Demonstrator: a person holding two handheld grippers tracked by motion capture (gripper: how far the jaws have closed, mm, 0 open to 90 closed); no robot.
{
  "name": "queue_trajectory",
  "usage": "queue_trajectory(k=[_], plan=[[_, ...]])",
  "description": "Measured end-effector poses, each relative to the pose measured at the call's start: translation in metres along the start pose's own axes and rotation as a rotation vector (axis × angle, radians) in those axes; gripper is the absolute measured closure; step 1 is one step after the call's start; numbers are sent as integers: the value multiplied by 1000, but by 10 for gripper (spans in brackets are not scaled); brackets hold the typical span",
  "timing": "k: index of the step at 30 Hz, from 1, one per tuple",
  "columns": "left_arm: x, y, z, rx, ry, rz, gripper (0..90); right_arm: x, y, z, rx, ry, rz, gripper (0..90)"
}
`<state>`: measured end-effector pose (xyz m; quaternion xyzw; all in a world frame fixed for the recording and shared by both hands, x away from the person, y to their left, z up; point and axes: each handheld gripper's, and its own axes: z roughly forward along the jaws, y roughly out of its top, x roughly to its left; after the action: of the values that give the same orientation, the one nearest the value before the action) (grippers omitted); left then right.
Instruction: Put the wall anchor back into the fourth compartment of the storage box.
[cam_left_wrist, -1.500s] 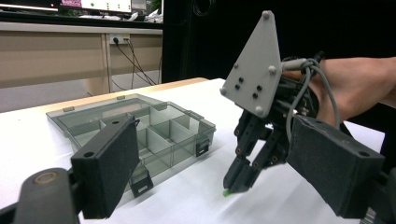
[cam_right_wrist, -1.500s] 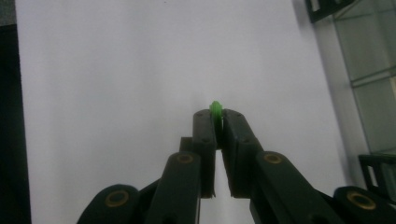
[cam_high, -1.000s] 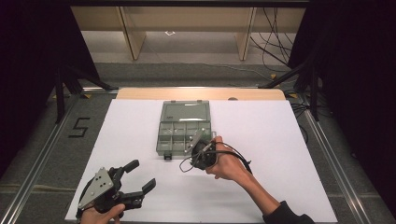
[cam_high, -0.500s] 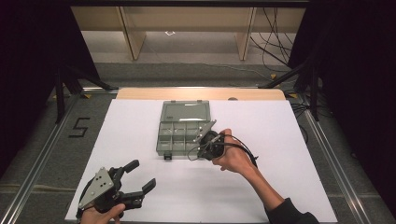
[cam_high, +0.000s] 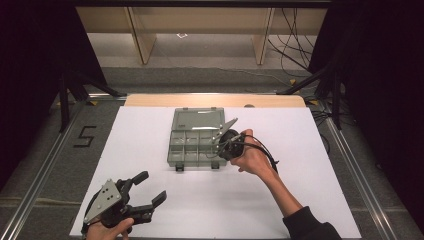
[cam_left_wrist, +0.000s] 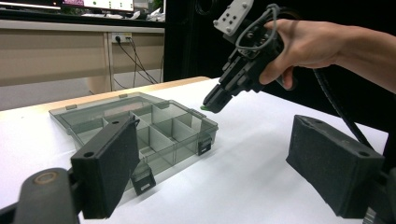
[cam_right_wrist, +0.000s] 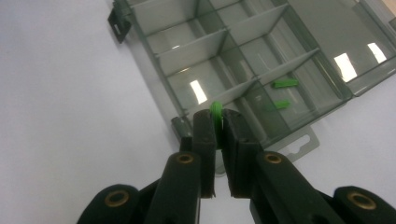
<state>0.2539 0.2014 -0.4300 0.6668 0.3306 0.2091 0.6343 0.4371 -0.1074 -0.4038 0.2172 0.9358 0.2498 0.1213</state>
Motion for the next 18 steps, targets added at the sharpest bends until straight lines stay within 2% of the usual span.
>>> queue_trajectory(k=[5, 6, 9, 18], plan=[[1, 0, 0, 2, -3, 10, 158, -11, 0, 7, 16, -6, 15, 841], [0, 0, 0, 2, 1, -1, 158, -12, 0, 8, 21, -12, 23, 841], [0, 0, 0, 2, 1, 0, 158, -19, -1, 12, 30, -11, 33, 842], [0, 0, 0, 1, 0, 0, 158, -31, 11, 16, 37, -42, 48, 842]])
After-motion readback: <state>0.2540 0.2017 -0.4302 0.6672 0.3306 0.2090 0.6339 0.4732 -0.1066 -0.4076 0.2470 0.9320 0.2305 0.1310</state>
